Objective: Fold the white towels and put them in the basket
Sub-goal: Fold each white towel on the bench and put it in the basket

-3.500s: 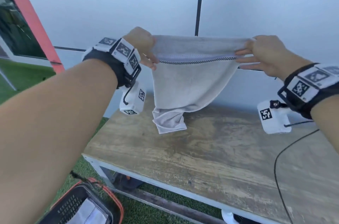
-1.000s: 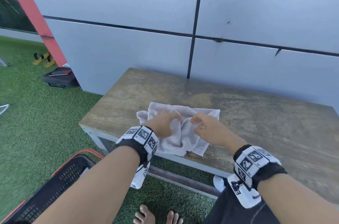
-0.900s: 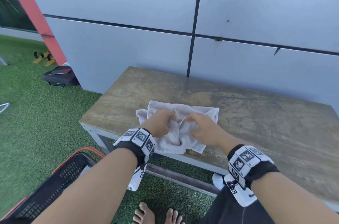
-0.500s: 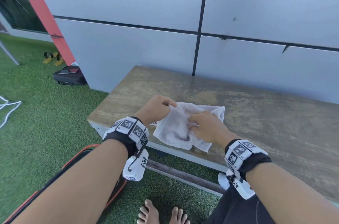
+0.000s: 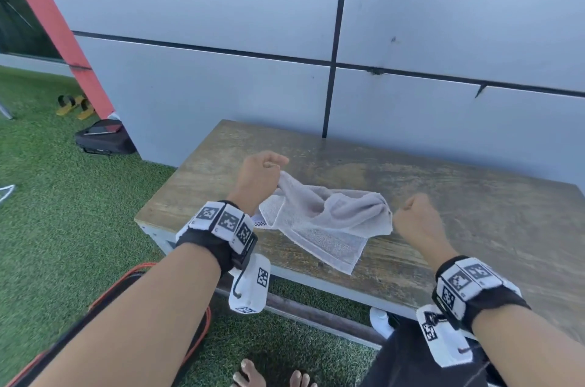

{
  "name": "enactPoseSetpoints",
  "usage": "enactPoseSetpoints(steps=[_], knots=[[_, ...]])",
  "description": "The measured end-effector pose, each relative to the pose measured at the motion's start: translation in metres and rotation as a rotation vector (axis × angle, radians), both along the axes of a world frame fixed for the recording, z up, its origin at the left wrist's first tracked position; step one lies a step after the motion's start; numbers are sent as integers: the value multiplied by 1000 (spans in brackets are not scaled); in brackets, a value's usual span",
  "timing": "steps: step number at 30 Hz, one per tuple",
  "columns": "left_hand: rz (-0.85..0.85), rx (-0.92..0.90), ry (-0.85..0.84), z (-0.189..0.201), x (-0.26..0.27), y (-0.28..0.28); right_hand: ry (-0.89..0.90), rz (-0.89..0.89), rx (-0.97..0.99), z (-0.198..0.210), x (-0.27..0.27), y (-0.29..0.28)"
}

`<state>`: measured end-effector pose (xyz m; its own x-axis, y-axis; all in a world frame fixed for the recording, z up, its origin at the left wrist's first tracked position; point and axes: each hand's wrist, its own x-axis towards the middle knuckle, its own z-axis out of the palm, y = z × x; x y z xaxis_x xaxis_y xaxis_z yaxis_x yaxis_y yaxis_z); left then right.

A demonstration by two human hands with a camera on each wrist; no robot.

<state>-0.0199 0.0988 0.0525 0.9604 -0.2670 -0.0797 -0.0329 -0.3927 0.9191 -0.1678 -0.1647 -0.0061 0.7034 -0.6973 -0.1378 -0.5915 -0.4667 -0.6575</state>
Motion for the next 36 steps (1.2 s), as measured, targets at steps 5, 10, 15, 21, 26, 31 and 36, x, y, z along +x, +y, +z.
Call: enactPoseSetpoints(steps=[5,10,15,21,26,31,36], knots=[[-465,559,-105,-31,-4,-4,94,222,-78,-16,5,6],[-456,813,-184,-54,-11,2,74,250,-93,-17,12,17],[-307,569,-230,-41,9,1,20,241,-64,-8,21,10],[-53,111,-239,34,80,-53,-178,129,180,54,84,-21],[-39,-44,-268,74,132,-104,-545,-110,447,86,145,-39],[-308,341,-268,20,127,-84,-76,81,180,45,140,-40],[-356,738,-3,-63,98,-28,264,320,-160,-14,83,-8]])
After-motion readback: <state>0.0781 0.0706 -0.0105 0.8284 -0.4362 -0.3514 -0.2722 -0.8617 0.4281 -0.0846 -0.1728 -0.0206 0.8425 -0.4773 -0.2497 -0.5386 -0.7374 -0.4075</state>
